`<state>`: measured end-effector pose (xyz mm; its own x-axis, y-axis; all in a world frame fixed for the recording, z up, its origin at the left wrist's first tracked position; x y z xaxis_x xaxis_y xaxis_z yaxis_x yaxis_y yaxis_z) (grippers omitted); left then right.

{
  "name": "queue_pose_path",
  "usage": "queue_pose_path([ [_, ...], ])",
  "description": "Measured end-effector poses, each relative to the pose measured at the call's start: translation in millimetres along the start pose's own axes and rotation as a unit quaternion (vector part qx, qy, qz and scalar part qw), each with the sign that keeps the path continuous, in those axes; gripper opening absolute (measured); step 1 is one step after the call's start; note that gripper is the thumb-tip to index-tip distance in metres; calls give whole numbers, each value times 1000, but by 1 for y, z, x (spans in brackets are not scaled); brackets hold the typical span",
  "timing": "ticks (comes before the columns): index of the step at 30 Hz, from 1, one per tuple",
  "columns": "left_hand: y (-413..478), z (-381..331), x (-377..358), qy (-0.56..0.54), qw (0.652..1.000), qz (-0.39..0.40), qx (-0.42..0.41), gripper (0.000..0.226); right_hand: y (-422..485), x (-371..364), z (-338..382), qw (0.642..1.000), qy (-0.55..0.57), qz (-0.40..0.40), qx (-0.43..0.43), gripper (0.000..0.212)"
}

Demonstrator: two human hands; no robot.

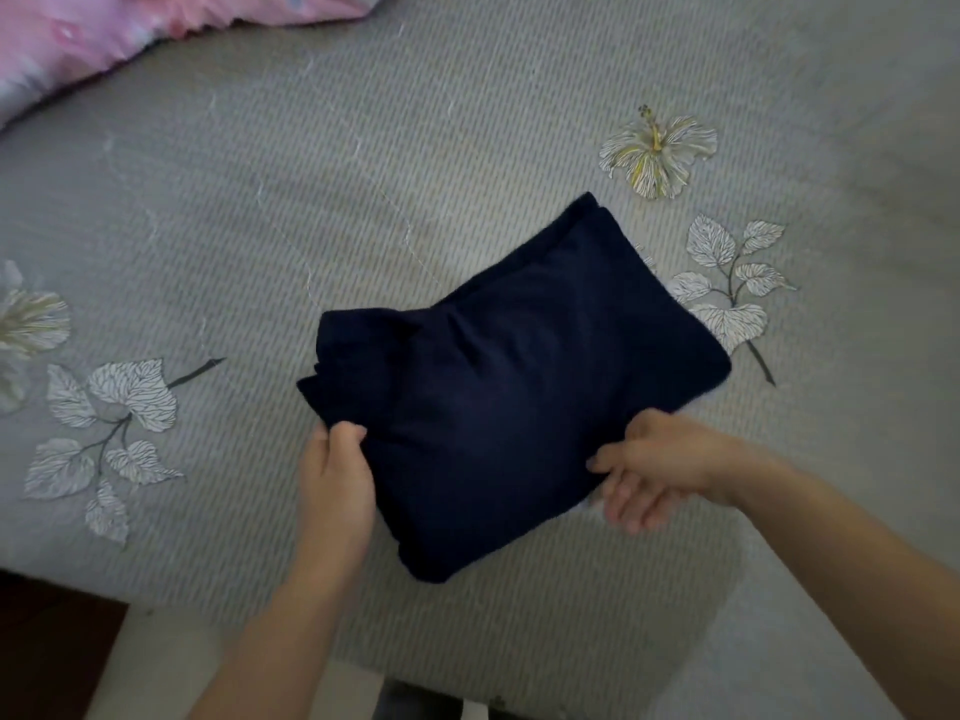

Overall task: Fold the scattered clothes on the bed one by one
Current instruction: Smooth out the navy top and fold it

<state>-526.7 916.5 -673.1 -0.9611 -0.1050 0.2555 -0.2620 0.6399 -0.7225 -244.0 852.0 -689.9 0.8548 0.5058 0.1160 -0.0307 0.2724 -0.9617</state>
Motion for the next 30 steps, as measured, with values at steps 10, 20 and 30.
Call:
queue_pose_path([
  [10, -26, -36, -50, 457, 814, -60, -354, 58, -17, -4, 86, 806, -281, -366, 371, 51],
  [20, 20, 2, -47, 535, 812, -47, -228, 60, 27, 65, 37, 853, -280, -400, 184, 53],
  [30, 11, -4, -8, 390, 900, -106, -160, 80, 18, 113, 15, 895, 93, -425, 102, 78],
])
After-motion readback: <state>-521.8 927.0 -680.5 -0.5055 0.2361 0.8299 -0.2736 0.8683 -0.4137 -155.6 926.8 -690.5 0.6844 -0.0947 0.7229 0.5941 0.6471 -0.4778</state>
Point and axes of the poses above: each hand's wrist, its own y-axis towards the middle knuckle, its own x-axis out of the back of the hand, z = x × y, the point moved 10 cm from there along y, towards the middle knuckle, and after that the axes turned 6 degrees about x, right-handed, at the moved point
